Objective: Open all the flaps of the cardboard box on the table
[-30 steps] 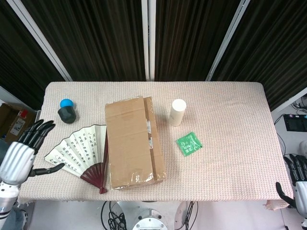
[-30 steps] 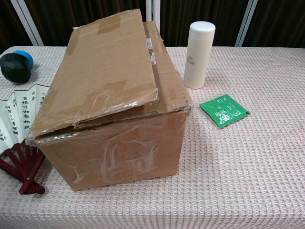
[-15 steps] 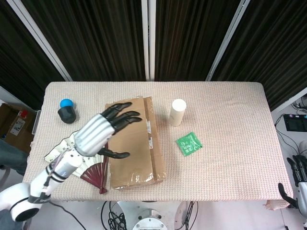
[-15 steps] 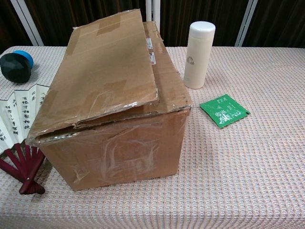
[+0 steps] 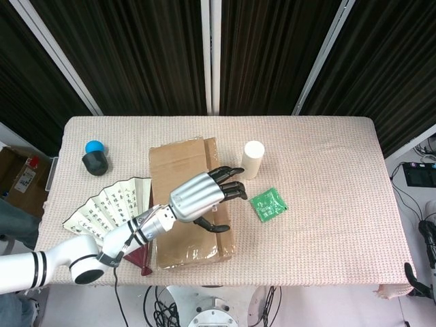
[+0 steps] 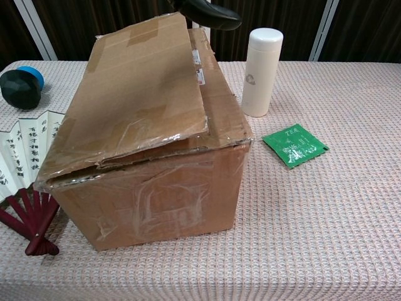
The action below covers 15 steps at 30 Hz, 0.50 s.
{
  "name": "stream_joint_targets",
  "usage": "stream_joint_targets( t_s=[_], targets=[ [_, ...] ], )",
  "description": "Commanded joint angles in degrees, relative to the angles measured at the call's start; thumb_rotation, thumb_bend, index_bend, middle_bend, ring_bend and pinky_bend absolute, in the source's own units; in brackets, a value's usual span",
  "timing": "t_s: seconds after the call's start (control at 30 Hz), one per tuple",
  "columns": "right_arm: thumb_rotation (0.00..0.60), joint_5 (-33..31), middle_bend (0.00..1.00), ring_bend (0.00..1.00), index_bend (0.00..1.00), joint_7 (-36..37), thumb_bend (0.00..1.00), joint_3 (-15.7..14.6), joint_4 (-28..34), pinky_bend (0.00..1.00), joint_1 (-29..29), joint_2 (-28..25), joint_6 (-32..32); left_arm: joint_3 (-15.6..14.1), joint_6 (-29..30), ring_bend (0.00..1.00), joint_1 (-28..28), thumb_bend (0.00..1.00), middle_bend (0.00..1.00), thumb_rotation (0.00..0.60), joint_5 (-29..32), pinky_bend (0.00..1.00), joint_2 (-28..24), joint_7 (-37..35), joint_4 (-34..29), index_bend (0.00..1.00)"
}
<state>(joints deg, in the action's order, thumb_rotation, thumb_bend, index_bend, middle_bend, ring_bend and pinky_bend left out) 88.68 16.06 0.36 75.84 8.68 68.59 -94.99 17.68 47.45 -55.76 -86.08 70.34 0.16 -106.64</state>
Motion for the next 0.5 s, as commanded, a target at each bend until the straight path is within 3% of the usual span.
stream_joint_targets(
  t_s=[0.03, 0.1, 0.5],
  targets=[
    [0.600, -0.1, 0.00, 0.00, 0.00, 0.2, 0.30, 0.0, -0.2, 0.00, -0.1, 0.1, 0.3, -1.0, 0.0, 0.06, -0.6, 0.40, 0.30, 0.389, -0.7, 0.14, 0.5, 0.1, 1.2, 0.34],
    [0.600, -0.1, 0.00, 0.00, 0.00, 0.4, 0.29, 0.1, -0.3, 0.00, -0.2, 0.1, 0.5, -1.5, 0.1, 0.06, -0.7, 0.45, 0.31, 0.385, -1.2, 0.14, 0.4, 0.2, 1.6, 0.36],
    [0.600, -0.4, 0.00, 0.00, 0.00, -0.7, 0.28, 0.3, 0.3, 0.00, -0.8, 0.6, 1.8, -4.6, -1.0, 0.06, -1.2, 0.48, 0.41, 0.388, -0.6, 0.14, -0.6, 0.7, 1.7, 0.43]
  ],
)
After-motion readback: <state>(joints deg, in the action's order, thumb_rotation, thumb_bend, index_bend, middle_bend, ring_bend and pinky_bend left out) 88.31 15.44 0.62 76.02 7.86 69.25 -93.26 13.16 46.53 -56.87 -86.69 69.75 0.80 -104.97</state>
